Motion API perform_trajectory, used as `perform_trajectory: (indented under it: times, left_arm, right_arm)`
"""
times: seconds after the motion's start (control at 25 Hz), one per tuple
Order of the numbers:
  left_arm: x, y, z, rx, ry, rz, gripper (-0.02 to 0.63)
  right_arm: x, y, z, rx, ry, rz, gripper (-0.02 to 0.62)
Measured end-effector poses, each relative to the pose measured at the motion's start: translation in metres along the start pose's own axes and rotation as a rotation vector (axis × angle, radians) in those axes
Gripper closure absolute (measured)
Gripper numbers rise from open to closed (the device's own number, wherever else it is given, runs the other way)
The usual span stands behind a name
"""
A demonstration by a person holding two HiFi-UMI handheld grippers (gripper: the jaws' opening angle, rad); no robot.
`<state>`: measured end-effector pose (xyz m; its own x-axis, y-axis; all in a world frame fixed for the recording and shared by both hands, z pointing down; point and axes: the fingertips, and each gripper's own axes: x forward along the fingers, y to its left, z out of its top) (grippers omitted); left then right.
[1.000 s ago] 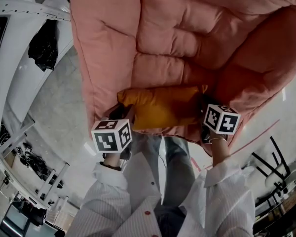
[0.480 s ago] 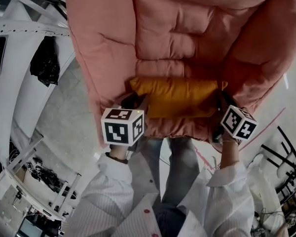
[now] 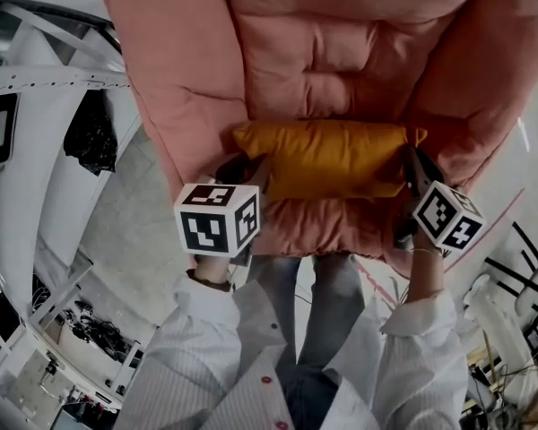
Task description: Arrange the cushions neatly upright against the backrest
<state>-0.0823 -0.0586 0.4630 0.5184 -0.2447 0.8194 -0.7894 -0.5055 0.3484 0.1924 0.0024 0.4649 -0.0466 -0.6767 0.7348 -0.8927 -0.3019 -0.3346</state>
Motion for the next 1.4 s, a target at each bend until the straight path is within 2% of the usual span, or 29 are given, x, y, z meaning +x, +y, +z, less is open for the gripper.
perform_trajectory:
  times: [0.28,0.44,0.8,1.08,1.4]
  left_arm:
    - [0.000,-0.004,0.062,0.054,-0.064,-0.006,0.482]
    - [0.007,-0.006,0.082,0.074,-0.087,-0.010,0.482]
    - [0.036,0.016,0.061,0.054,-0.034,0.016,0.476]
    - [0.048,0.014,0.052,0.051,0.002,-0.010,0.462]
    - [0.054,0.013,0.034,-0.020,-0.001,-0.033,0.451]
  right_arm:
    - [-0.001,0.005,0.060,0.008,-0.098,0.006,0.560]
    - [0.002,0.002,0.077,0.005,-0.120,0.005,0.560]
    - [0.027,-0.003,0.051,-0.009,-0.069,0.010,0.560]
    - [0.039,-0.020,0.028,0.015,-0.019,-0.008,0.558]
    - [0.046,-0.024,0.017,-0.052,0.038,0.008,0.558]
